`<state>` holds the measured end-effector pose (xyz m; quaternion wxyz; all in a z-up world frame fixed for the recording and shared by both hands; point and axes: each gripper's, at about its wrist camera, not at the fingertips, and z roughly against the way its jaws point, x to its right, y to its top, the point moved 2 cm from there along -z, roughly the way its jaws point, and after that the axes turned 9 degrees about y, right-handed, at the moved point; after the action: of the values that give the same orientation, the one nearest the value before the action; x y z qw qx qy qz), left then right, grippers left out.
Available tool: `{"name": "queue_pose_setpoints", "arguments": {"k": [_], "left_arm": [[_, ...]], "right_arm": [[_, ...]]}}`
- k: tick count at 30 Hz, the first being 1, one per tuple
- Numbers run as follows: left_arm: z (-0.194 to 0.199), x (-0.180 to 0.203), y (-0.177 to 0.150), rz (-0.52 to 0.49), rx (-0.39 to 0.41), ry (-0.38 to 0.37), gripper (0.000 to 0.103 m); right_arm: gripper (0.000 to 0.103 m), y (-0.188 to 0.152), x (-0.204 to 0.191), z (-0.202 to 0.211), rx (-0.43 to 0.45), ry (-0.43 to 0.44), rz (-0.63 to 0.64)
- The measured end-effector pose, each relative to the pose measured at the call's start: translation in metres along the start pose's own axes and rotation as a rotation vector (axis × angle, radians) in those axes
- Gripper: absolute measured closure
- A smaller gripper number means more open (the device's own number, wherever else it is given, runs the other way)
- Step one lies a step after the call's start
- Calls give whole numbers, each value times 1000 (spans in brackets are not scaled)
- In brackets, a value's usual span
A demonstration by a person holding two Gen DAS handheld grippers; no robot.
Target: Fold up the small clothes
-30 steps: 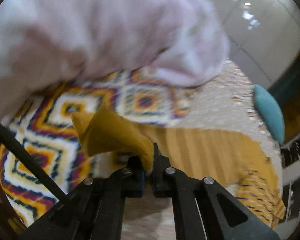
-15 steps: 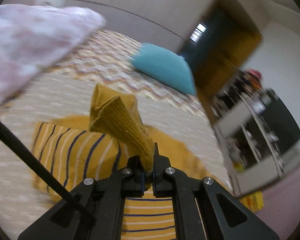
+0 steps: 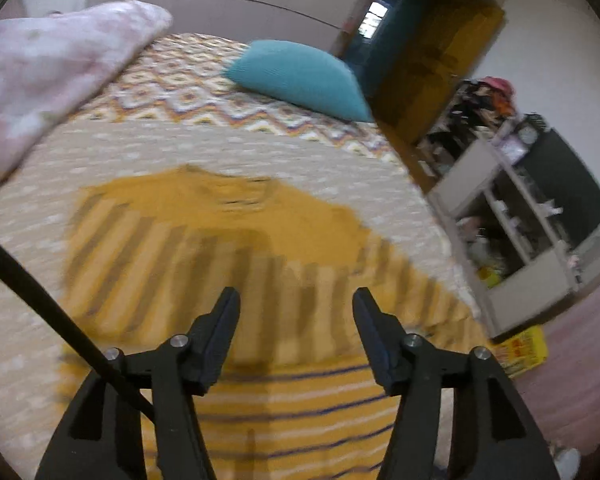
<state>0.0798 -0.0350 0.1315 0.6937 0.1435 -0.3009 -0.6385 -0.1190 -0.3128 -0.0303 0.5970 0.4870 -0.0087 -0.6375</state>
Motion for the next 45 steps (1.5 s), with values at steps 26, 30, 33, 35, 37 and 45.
{"name": "queue_pose_setpoints", "arguments": {"k": [26, 30, 33, 35, 37, 45], "left_arm": [[78, -74, -185, 33, 12, 205, 32], [79, -65, -191, 30, -8, 178, 32], [79, -61, -194, 9, -18, 184, 32], [80, -60, -196, 1, -17, 188, 32], [79, -62, -196, -1, -22, 190, 32], [77, -71, -193, 34, -16, 159, 32]], "right_arm": [[34, 139, 162, 53, 298, 131, -616], [33, 167, 179, -1, 241, 146, -756], [39, 169, 193, -25, 226, 56, -849], [69, 174, 194, -30, 237, 25, -852], [96, 192, 187, -33, 188, 11, -797], [96, 216, 86, 56, 326, 106, -357]]}}
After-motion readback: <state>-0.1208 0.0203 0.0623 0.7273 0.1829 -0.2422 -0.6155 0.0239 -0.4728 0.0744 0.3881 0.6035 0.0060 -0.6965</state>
